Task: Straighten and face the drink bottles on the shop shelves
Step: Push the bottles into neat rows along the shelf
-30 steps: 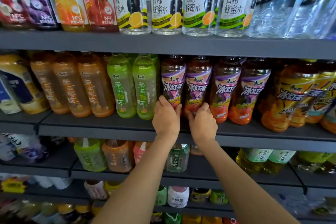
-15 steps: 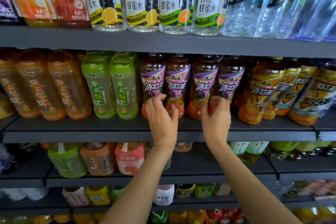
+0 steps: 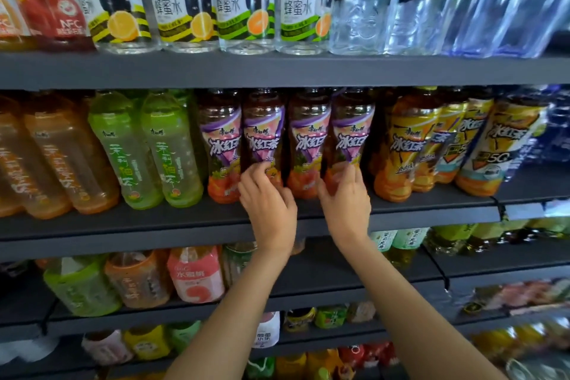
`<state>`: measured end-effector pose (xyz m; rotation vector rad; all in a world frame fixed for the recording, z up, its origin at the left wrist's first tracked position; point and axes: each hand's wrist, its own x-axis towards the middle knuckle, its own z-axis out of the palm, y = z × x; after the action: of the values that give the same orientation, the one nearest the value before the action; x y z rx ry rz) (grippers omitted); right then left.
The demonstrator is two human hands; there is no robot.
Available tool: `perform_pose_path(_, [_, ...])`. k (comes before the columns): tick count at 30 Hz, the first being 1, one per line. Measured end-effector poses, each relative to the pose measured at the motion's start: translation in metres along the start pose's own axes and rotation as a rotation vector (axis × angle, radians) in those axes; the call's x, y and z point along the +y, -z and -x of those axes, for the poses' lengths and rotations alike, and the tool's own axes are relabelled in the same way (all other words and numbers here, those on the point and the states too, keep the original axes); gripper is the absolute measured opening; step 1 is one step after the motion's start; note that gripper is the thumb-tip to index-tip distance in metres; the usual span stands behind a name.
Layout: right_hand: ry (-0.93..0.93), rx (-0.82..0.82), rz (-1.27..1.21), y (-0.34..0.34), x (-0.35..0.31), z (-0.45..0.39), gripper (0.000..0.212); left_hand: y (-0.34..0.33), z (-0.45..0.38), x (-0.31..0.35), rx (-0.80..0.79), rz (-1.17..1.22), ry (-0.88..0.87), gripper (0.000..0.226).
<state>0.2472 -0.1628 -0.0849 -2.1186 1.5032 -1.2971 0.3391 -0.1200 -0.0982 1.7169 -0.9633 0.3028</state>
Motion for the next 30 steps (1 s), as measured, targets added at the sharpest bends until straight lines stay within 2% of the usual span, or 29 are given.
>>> perform_pose_path(3, [-0.017,0.189,-0.081,0.032,0.027,-0.005,0.03,-0.016,0.012,0.024,-0.091,0.056,-0.103,0.042])
perform_pose_path(6, [-0.168,0.262,-0.069,0.058,0.049,-0.028,0.044,-0.037,0.018,0.057,-0.129,0.107,-0.156,0.042])
perform_pose_path(8, [-0.203,0.168,-0.01,0.069,0.062,-0.044,0.06,-0.052,0.022,0.074,-0.125,0.103,-0.184,0.041])
perform_pose_path(11, [-0.19,-0.124,0.189,0.078,0.086,-0.061,0.073,-0.074,0.029,0.092,-0.06,0.054,-0.113,0.036])
perform_pose_path(13, [-0.154,-0.236,0.223,0.08,0.1,-0.07,0.065,-0.085,0.037,0.103,-0.039,0.038,-0.082,0.029])
perform_pose_path(15, [-0.088,-0.252,0.162,0.083,0.108,-0.075,0.057,-0.095,0.046,0.114,-0.093,0.088,-0.055,0.031])
perform_pose_path(18, [0.04,-0.251,0.146,0.084,0.111,-0.073,0.032,-0.106,0.052,0.125,-0.256,0.136,0.062,0.052])
perform_pose_path(20, [0.127,-0.285,0.121,0.081,0.11,-0.068,0.02,-0.108,0.051,0.127,-0.256,0.097,0.127,0.056])
perform_pose_path(23, [0.208,-0.384,-0.025,0.078,0.109,-0.07,0.02,-0.102,0.039,0.129,-0.222,0.037,0.238,0.05])
perform_pose_path(26, [0.218,-0.487,-0.14,0.087,0.121,-0.077,0.032,-0.094,0.031,0.127,-0.298,-0.002,0.236,0.053])
perform_pose_path(28, [0.19,-0.362,-0.212,0.097,0.13,-0.079,0.032,-0.089,0.027,0.126,-0.355,-0.008,0.221,0.055])
perform_pose_path(30, [0.057,-0.074,-0.257,0.108,0.136,-0.082,0.025,-0.086,0.023,0.124,-0.396,0.026,0.199,0.056])
